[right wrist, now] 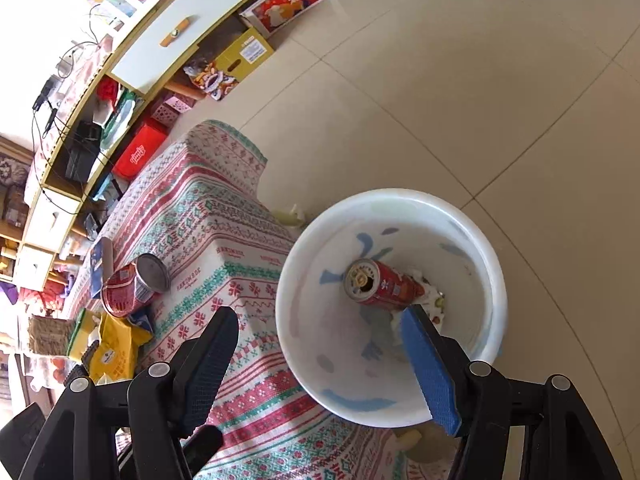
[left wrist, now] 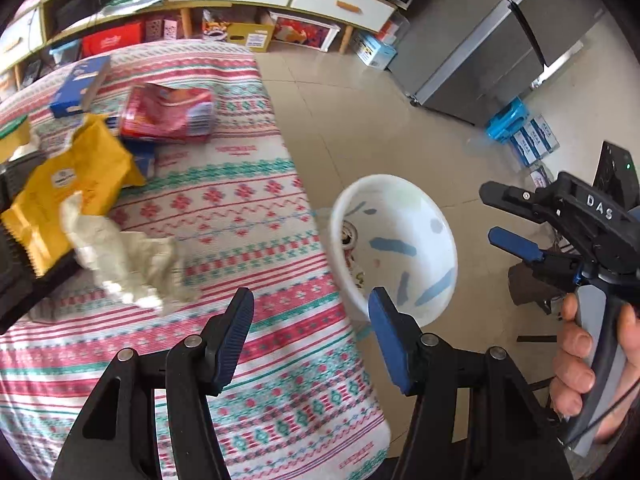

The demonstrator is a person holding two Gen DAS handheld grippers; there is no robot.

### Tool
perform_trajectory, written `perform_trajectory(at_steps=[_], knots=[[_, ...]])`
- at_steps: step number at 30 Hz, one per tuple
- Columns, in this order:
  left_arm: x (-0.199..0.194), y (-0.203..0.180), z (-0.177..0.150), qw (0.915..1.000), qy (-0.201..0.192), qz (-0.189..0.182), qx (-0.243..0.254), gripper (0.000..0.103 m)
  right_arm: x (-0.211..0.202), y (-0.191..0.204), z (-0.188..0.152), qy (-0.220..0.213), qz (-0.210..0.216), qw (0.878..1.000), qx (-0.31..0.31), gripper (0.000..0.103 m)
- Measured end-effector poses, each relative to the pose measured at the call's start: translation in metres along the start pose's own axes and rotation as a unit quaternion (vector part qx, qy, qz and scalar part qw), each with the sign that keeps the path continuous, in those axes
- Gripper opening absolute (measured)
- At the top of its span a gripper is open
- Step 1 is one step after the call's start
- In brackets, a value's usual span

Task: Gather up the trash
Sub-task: 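Carry the can with the left tool while the right tool carries the bag, both releasing into the white bin, then grasp the black ribbed tray with the left tool while the right tool grasps the crumpled tissue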

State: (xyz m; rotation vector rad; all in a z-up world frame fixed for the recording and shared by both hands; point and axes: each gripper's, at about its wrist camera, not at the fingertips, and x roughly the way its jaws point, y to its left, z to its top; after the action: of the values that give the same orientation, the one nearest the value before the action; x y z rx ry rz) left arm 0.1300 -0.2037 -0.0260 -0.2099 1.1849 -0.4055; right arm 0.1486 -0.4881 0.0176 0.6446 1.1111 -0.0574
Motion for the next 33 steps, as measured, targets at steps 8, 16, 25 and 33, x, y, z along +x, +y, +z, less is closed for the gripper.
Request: perform_trajectory(at_steps=[8,16,25,33], knots=[[-0.096,0.123,0.001,0.9906,-0.067,0.04,-0.112,0.063,0.012,0.036,-0.012,0.007,0.003,0.999,-0.041,0.072],[-0.098,0.218,-0.017,0.9699,-0.079,0.018,-0.229,0.071,0.047,0.101,-0.047,0.045,0.006,0.989,-0.142,0.075],[-0.078,0.224,-0.006,0.9676,-0.082,-0.041,-0.235,0.071,0.093,0.165,-0.099,0.088,-0.007,0.962,-0.26,0.075],[-0.059,0.213,0.007,0.9759,-0.083,-0.015,-0.201,0.07,0.124,0.194,-0.13,0.108,-0.024,0.941,-0.321,0.075]])
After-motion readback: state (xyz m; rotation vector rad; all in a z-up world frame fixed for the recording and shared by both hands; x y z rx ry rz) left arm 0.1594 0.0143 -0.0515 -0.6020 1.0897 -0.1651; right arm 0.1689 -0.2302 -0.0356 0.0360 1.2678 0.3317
